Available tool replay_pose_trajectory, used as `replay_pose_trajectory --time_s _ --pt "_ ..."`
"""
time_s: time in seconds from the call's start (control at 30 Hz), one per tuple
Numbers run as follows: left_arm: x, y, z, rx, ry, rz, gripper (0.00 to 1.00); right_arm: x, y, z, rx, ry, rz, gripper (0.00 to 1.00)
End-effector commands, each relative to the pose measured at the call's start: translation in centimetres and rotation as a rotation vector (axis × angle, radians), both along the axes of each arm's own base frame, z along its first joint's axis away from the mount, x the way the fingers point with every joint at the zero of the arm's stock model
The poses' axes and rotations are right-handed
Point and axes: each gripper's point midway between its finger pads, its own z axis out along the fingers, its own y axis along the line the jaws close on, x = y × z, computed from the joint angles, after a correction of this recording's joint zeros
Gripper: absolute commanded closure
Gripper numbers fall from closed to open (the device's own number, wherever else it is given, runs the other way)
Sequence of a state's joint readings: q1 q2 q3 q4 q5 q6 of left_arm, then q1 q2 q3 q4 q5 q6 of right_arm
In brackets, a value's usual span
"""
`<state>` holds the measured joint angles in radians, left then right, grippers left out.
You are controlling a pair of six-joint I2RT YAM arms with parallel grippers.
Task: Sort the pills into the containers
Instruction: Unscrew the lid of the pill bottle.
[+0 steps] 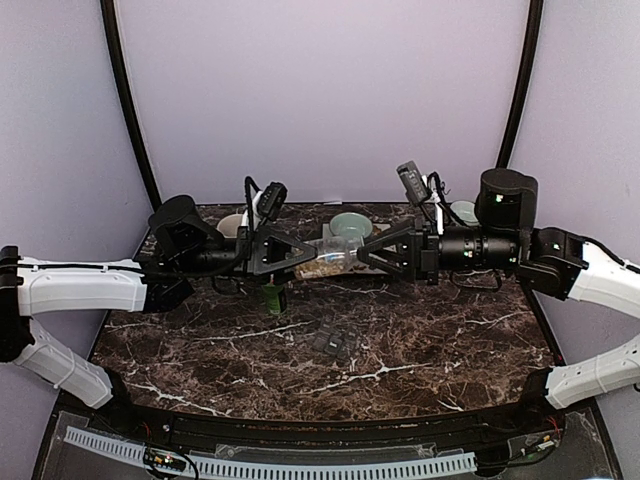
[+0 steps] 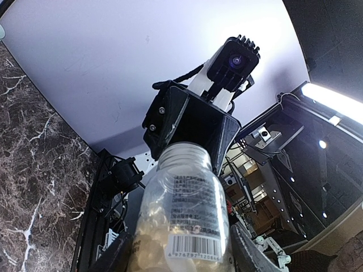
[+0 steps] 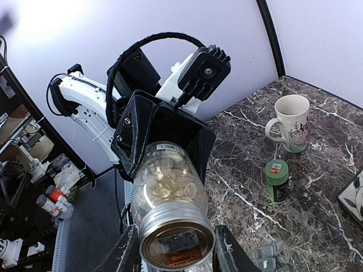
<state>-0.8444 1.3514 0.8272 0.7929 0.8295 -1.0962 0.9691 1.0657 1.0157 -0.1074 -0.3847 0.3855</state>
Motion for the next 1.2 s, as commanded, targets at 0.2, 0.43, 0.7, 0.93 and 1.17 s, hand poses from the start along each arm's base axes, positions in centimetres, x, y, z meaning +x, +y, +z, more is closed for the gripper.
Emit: replay_pose_trajectory --time_s 0.2,0.43,0.7,0.93,1.17 --pt "-1.1 0.6 2.0 -0.082 -0.07 -0.043 1.0 0.8 -0.4 -0.8 -0.049 -0.053 -0.046 0.69" --pt "-0.9 0.4 2.0 -0.087 -0.076 -0.045 1.0 0.7 0.0 -0.2 -0.034 -0.045 -0.035 0.52" --pt "-0.9 0.2 1.9 -0.091 -0.081 -0.051 1.0 0.7 0.1 0.2 -0.02 -0.036 -0.035 0.34" --pt "-0.5 0.3 1.8 -0.085 -0.088 -0.036 1.0 0.4 -0.1 1.1 0.011 -0.011 -0.032 0.28" --pt "0.4 0.9 1.6 -0.077 -0.118 0.018 1.0 -0.5 -0.2 2.4 0.101 0.134 -0.016 0.25"
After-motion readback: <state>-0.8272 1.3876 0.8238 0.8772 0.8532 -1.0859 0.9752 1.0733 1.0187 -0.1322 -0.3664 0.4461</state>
